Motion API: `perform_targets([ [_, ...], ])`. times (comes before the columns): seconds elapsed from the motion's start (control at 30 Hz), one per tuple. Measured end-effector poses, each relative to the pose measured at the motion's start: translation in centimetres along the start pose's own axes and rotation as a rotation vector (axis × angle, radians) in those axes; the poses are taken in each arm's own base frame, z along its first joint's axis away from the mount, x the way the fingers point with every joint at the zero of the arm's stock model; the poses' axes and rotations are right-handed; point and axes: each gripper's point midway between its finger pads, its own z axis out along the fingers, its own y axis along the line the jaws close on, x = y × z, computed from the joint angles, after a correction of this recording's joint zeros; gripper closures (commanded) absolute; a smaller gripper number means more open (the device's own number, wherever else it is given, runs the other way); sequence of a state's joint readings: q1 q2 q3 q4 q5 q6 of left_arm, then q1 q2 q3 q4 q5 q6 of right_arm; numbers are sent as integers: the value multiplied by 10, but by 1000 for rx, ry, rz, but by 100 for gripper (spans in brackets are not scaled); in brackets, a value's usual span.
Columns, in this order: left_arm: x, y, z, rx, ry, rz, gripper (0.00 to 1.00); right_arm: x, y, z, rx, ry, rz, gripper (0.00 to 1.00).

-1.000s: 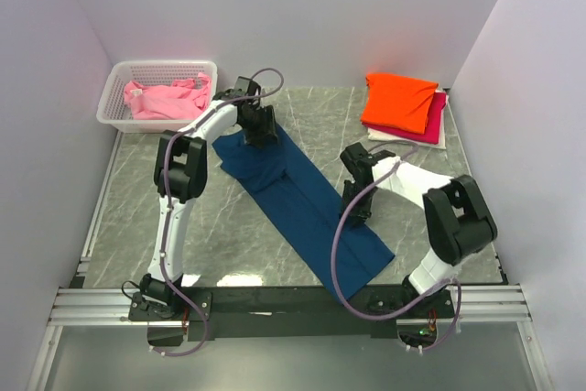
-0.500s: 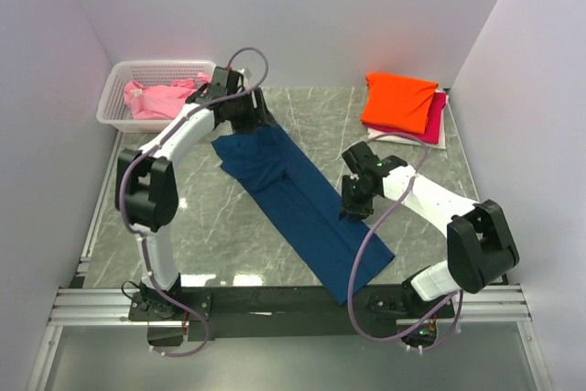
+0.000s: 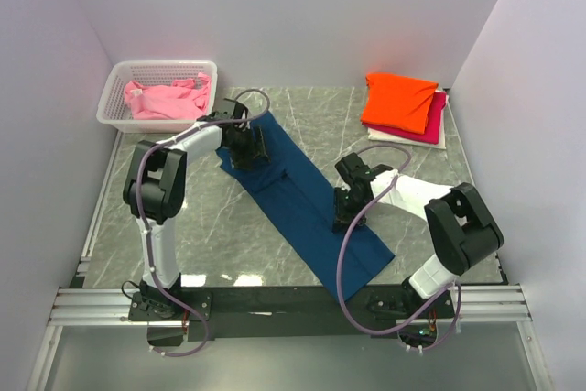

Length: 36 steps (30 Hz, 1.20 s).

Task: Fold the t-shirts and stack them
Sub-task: Fold the tshirt

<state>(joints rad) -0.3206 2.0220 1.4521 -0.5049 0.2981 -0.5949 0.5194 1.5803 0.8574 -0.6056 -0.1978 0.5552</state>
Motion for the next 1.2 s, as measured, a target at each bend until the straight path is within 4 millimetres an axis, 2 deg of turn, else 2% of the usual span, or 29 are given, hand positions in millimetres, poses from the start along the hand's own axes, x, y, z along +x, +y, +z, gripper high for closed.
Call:
perform_targets([
  [0.1, -2, 8, 9, -14, 6, -7, 28, 2, 4, 1, -25, 7, -8, 63],
  [0.2, -14, 7, 12, -3, 2, -15, 29, 6, 11, 2, -49, 20, -25, 63],
  [0.4, -39, -2, 23, 50, -11, -11, 29, 17, 29, 6, -98, 75, -64, 63],
  [0.57, -67, -18, 38, 100, -38, 29, 29, 17, 51, 10, -126, 120, -100, 63],
  [0.87, -112, -45, 63, 211, -114, 89, 28, 1, 76, 14, -118, 154, -122, 63],
  [1.2, -144, -57, 74, 289, -188, 109, 27, -24, 95, 21, -113, 160, -136, 64],
])
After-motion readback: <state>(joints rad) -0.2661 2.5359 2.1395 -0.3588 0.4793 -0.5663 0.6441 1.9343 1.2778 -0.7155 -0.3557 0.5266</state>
